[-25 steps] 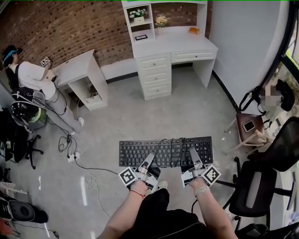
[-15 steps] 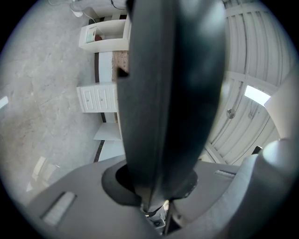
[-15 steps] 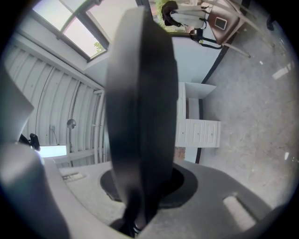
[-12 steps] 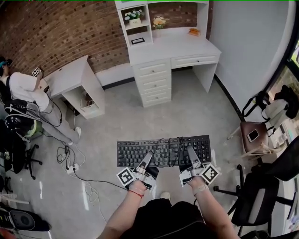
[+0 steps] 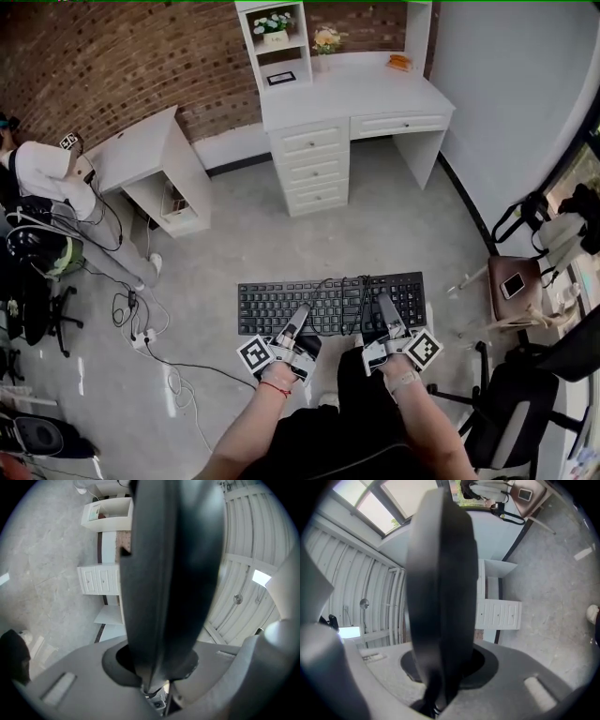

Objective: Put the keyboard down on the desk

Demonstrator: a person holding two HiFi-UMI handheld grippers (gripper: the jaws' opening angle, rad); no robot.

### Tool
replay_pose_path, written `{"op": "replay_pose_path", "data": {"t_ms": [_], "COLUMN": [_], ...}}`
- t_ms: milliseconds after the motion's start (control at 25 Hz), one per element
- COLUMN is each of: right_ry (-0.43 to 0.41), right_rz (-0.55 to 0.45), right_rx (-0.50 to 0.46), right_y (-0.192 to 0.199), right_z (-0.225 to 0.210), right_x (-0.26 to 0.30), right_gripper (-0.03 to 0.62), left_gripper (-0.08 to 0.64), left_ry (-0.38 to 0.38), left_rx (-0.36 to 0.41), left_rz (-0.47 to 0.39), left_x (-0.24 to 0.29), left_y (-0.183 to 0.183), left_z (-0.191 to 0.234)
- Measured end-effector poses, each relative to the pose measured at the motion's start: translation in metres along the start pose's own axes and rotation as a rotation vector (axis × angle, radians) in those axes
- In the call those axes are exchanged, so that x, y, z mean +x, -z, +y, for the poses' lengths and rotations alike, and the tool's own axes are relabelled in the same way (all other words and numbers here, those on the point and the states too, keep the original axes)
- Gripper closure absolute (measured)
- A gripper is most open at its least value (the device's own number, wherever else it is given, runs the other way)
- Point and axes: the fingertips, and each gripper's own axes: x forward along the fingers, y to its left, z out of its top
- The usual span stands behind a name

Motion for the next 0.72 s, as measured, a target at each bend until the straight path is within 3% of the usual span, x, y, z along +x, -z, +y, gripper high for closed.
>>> {"op": "replay_pose_path", "data": {"t_ms": [720], "right_ry": [0.004], "right_rz": [0.076], "right_rx": [-0.01], "right_y": [-0.119], "right_z": [-0.023], "right_x": [0.156], "right_gripper": [0.518], "left_gripper": [0.485], "left_ry": [-0.004], "left_rx": [0.013], "left_rz": [-0.058], "left_x": [0.177], "left_y": [-0.049], "left_z": [0.022]}}
